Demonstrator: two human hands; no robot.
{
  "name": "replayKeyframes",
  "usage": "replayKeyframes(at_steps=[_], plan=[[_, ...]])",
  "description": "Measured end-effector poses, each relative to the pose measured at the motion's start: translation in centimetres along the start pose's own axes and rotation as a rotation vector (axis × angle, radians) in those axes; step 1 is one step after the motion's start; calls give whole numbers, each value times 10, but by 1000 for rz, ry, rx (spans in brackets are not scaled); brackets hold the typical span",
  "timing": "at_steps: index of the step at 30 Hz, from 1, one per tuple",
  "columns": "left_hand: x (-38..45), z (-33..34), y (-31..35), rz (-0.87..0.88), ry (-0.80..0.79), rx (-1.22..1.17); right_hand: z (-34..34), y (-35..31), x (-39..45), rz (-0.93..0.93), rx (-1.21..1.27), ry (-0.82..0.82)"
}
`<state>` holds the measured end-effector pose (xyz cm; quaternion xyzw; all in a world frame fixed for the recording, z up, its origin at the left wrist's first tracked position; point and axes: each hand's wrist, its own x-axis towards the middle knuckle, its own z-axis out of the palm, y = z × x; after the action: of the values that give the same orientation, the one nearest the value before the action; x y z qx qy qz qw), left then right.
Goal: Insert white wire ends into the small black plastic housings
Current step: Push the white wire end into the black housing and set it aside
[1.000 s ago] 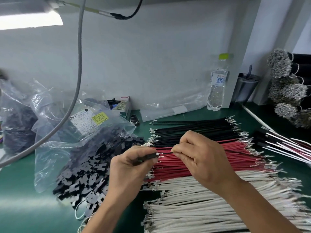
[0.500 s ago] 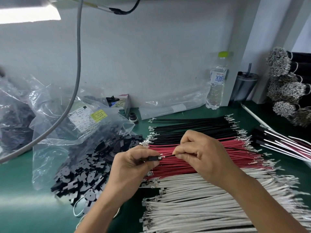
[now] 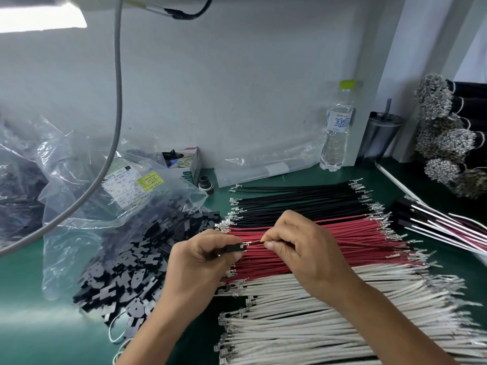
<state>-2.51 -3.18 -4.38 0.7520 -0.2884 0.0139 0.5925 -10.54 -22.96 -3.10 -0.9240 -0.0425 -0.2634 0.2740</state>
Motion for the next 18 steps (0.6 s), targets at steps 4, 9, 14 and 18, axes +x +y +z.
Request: replayKeyframes(at_steps=[4, 9, 14, 18], plan=[[0, -2, -1, 2, -20, -31, 1, 0, 1, 22, -2, -18], [-1, 2, 1, 29, -41, 47, 4, -6, -1, -9, -6, -31], [-2, 3, -1, 2, -7, 65, 3, 0, 2, -1, -21, -25], [-3, 4, 2, -15, 1, -55, 9, -3, 3, -73, -77, 30]])
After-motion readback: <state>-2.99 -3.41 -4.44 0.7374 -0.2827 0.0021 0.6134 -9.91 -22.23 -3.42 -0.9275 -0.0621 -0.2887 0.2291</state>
